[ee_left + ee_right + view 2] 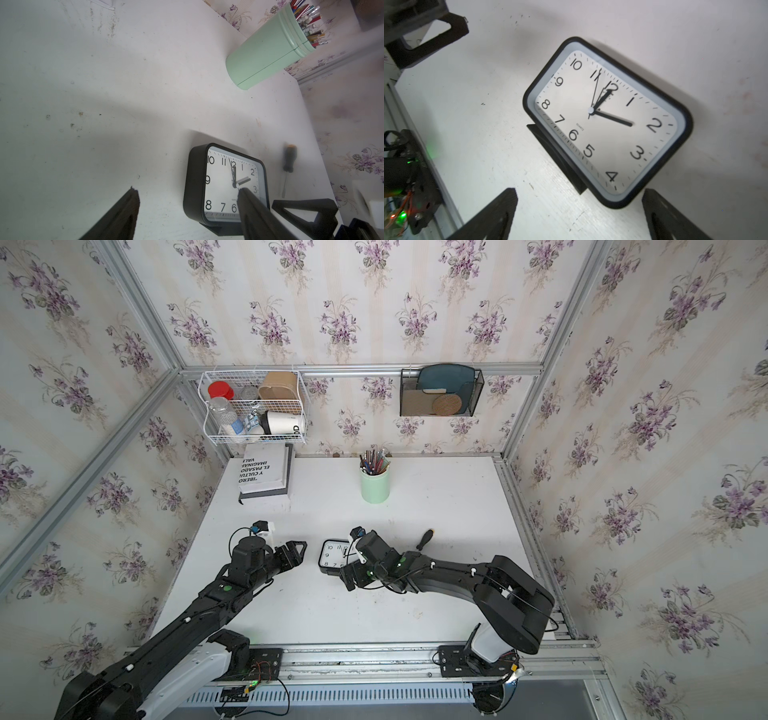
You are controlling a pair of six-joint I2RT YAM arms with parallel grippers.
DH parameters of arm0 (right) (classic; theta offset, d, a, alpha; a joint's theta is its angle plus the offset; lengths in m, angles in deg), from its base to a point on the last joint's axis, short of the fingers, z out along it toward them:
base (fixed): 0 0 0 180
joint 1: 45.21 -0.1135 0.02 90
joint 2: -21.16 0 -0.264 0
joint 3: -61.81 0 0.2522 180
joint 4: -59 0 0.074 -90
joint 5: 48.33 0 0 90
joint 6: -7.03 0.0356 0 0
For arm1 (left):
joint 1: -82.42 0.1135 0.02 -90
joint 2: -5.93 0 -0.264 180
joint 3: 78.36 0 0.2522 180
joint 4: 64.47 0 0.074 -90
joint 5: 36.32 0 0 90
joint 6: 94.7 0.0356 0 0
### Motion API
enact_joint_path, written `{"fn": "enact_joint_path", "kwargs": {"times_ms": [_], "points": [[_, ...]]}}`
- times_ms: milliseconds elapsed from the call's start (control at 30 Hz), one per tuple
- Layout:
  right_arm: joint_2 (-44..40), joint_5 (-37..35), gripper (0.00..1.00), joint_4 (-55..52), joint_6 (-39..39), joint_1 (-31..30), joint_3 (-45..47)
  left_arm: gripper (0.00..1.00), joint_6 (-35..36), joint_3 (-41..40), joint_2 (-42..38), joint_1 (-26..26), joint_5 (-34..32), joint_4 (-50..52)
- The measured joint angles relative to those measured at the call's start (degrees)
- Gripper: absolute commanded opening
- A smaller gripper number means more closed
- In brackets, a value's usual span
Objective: Remove the battery from the alarm
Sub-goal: Adjust the alarm at the center of the board.
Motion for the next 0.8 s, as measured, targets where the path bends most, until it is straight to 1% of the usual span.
{"fn": "enact_joint_path", "kwargs": {"times_ms": [100, 300, 400, 533, 633, 800], "points": [[1.8, -4.2, 1.0, -5.4, -5.5, 0.1, -3.5, 0.78, -1.4, -1.7, -1.8, 0.0, 0.0, 0.2], [8.2, -6.6, 1.0, -12.5, -16.5, 0.0, -10.0, 0.78, -3.0, -3.8, -5.0, 0.0, -0.6, 1.7], [10.9, -6.6, 1.0, -14.1, -21.1, 0.0, -13.6, 0.78, -3.1, -3.9, -5.3, 0.0, -0.6, 2.1], [13.3, -7.0, 1.0, -15.5, -26.1, 0.0, -16.3, 0.79, -3.1, -3.9, -5.4, 0.0, -0.6, 2.2], [14.3, -6.7, 1.0, -16.3, -28.2, 0.0, -18.0, 0.79, -3.0, -3.7, -5.6, 0.1, -0.6, 2.3], [15.6, -4.2, 1.0, -18.6, -31.8, 0.1, -20.5, 0.79, -2.9, -3.4, -5.5, 0.1, -0.3, 2.4]]}}
